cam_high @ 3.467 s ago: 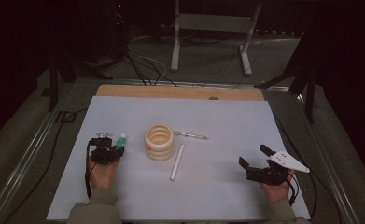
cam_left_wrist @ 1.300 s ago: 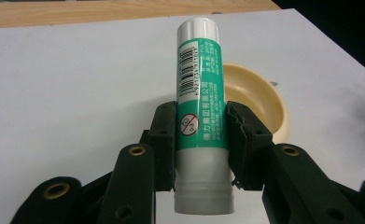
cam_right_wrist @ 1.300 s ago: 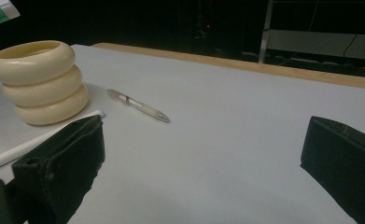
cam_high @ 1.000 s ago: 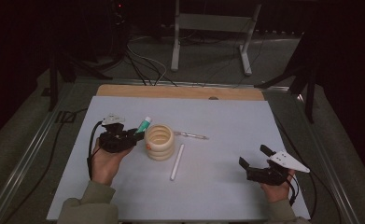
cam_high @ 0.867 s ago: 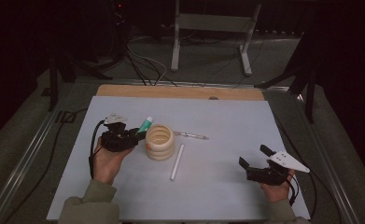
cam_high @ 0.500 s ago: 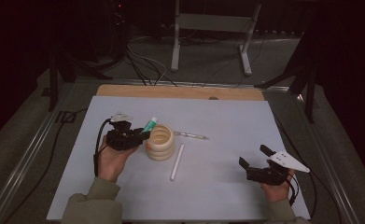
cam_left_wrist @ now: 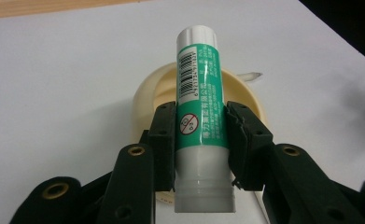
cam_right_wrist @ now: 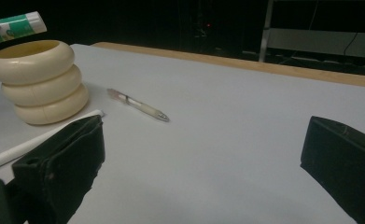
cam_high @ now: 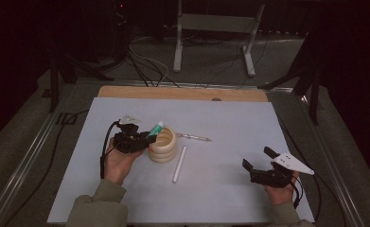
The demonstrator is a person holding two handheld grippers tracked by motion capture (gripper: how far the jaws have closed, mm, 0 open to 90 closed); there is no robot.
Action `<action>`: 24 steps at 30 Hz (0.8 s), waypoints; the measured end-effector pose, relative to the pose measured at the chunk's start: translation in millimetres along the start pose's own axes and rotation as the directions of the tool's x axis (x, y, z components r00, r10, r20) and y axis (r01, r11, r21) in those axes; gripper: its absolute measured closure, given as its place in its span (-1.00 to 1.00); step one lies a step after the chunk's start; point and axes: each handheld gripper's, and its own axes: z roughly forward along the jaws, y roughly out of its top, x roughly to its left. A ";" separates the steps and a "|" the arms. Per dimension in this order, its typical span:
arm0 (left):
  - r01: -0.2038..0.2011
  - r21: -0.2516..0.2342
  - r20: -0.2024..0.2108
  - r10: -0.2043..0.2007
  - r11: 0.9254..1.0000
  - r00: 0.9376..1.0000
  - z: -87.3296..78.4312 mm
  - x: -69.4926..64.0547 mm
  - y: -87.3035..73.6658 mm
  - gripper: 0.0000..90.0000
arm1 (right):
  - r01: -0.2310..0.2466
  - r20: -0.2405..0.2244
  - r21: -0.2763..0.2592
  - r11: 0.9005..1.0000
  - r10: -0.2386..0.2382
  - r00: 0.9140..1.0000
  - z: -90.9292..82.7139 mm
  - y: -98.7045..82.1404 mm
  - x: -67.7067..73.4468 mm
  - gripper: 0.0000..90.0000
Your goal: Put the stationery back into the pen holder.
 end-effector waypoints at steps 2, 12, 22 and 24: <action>-0.003 0.004 -0.004 0.003 1.000 1.000 0.8 -0.6 -0.5 0.46 | -0.001 0.001 0.001 1.000 0.001 1.000 0.0 0.0 0.0 -1.00; -0.002 0.002 0.005 0.002 1.000 1.000 1.9 -1.2 0.4 0.46 | 0.000 0.000 0.001 1.000 0.000 1.000 0.2 0.0 0.1 -1.00; 0.012 -0.036 0.019 -0.012 0.999 1.000 6.6 -4.4 6.6 0.47 | 0.002 0.000 0.001 1.000 -0.002 1.000 0.4 0.0 0.0 -1.00; 0.009 -0.035 0.018 -0.008 0.999 1.000 9.7 -5.6 8.3 0.48 | 0.002 0.000 0.002 1.000 -0.002 1.000 0.4 0.0 0.2 -1.00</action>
